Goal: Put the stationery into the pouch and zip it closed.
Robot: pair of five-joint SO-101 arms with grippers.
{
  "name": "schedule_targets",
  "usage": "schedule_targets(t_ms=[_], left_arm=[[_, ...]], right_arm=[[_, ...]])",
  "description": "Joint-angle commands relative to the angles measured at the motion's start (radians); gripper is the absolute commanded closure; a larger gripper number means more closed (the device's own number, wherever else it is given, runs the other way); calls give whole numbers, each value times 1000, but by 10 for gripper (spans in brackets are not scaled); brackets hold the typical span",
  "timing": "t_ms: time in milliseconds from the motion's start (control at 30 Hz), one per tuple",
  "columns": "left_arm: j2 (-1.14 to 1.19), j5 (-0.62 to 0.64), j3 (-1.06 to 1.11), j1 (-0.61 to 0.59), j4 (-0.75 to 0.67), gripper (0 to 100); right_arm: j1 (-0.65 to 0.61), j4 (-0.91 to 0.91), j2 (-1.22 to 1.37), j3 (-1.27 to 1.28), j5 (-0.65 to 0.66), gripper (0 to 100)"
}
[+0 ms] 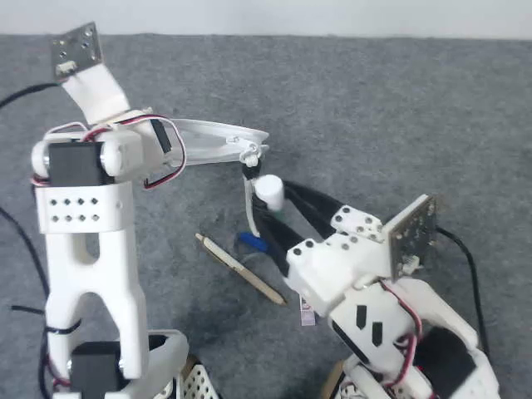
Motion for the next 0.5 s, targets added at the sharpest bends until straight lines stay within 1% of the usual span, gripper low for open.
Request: schedule_targets(t_ms=[0,100,267,467], left_arm=[[-52,9,-35,2,-3,988],[-52,9,-33,2,-3,988],[-57,9,-33,0,-3,988],[-55,9,-33,-5,-3,988]], right_arm=[[-24,-183,-21,25,-8,993],[-24,-331,-19,74,3,993],[-45,-607,-8,176,104,993],[-68,-877,166,204,117,993]])
